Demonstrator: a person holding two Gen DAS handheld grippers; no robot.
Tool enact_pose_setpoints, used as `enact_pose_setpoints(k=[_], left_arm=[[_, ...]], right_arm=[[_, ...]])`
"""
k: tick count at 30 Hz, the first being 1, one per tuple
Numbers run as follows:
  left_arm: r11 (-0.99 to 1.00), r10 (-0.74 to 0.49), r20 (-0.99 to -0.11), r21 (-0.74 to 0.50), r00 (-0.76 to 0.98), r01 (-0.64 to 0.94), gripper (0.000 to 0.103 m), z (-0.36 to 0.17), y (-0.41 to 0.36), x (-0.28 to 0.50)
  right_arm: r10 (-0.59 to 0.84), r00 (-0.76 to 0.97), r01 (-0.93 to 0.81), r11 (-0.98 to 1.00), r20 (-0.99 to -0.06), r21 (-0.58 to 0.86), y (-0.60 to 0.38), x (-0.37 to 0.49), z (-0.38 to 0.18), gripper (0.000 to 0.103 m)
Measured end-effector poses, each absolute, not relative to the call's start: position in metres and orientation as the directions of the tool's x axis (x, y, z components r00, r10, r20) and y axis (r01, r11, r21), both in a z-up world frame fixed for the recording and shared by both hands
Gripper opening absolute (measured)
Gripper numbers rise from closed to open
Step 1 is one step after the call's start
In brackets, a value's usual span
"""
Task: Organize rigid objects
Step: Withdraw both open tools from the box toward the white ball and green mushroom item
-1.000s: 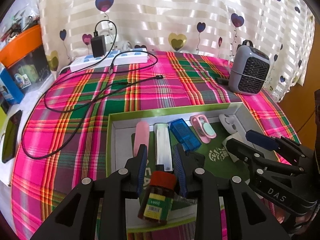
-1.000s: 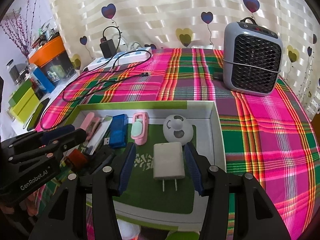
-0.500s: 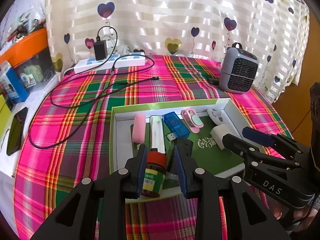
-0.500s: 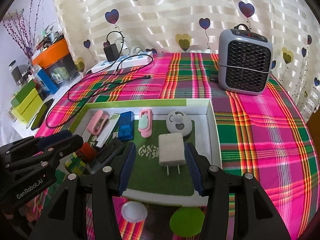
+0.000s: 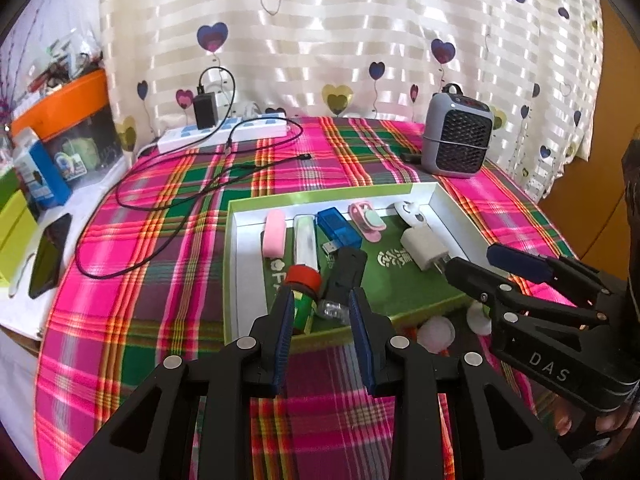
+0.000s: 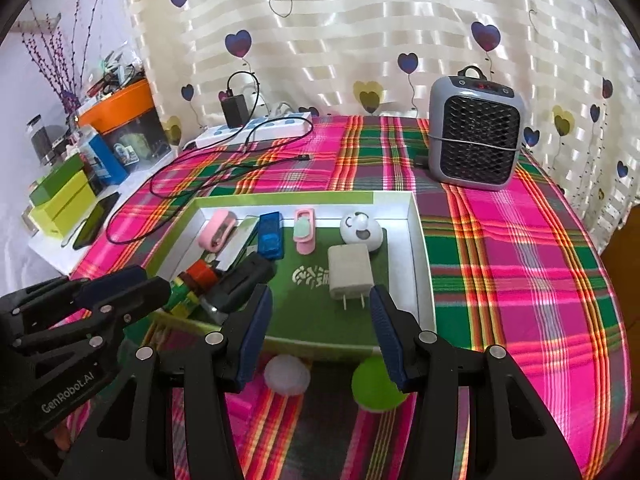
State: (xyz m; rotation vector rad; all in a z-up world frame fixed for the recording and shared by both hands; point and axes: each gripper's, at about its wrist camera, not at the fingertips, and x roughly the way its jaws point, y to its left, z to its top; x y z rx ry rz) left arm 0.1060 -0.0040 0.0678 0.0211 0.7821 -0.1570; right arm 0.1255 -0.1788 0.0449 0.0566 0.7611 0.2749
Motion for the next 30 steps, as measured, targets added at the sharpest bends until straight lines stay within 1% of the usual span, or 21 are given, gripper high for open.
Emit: enact_pose_setpoints(k=[6, 12, 15, 30], left_arm=[[0.985, -0.155, -0.704, -0.059, 0.693, 0.161, 0.027, 0.067, -0.005, 0.093], [0.984, -0.163, -0.703, -0.065, 0.692, 0.166, 0.027, 0.064, -0.007, 0.083], [0.985, -0.155, -0.703, -0.057, 0.694, 0.163, 0.027, 0.063, -0.008, 0.079], [0.967, -0.244, -0.723, -0.133, 0.646, 0.217, 0.027, 0.044, -0.011, 0.069]], right_arm=[[0.242, 0.701, -0.202, 0.970, -0.671, 0.138, -0.182, 0.112, 0.043, 0.051], [0.192, 0.717, -0.189, 0.979, -0.670, 0.078, -0.182, 0.096, 0.041, 0.051], [0.184, 0.721, -0.182, 0.981, -0.668, 0.073, -0.184, 0.089, 0.040, 0.051], [0.166, 0.705, -0.143, 0.986, -0.690, 0.091, -0.203, 0.071, 0.026, 0.051]])
